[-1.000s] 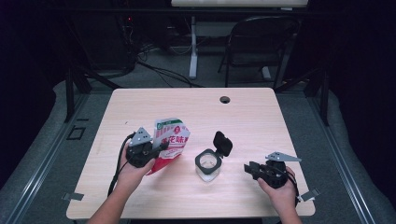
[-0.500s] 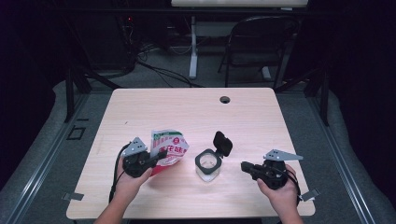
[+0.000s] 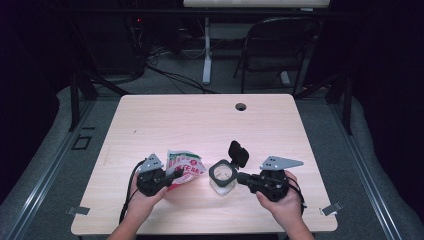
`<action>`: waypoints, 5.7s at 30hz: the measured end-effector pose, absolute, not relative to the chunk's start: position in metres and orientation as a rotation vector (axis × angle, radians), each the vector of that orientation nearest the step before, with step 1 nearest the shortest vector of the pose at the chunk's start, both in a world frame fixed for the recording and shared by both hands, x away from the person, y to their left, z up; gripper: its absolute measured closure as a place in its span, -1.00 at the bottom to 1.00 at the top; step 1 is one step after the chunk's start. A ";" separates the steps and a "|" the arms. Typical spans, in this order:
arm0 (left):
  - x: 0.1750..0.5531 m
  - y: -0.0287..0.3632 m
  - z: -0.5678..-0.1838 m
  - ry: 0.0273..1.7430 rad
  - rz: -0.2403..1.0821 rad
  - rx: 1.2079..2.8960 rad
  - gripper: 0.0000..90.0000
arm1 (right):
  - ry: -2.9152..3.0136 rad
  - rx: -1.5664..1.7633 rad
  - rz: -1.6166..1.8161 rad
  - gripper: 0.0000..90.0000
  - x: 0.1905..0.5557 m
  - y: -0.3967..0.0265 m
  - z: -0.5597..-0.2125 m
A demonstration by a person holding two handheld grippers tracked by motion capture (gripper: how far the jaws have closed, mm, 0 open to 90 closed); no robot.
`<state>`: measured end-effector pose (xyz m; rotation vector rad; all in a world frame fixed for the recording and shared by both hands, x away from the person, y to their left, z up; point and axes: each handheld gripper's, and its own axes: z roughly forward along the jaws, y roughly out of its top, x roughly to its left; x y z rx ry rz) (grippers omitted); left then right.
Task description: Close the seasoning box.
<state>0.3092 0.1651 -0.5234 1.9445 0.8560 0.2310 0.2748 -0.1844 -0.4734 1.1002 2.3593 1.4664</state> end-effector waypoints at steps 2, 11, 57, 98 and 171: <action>0.308 0.164 -0.525 0.856 0.228 1.953 1.00 | 2.379 1.079 1.467 0.88 0.278 -0.174 -0.474; 0.303 0.161 -0.529 0.831 0.221 1.966 0.99 | 2.457 1.007 1.474 0.84 0.288 -0.135 -0.476; 0.278 0.169 -0.530 0.780 0.201 1.941 0.82 | 2.608 0.933 1.434 1.00 0.308 -0.086 -0.503; 0.301 0.154 -0.587 0.842 0.269 2.138 -0.33 | 2.599 1.010 1.485 1.00 0.313 -0.102 -0.504; 0.297 0.136 -0.584 0.832 0.486 2.198 0.32 | 2.568 1.023 1.504 1.00 0.309 -0.108 -0.505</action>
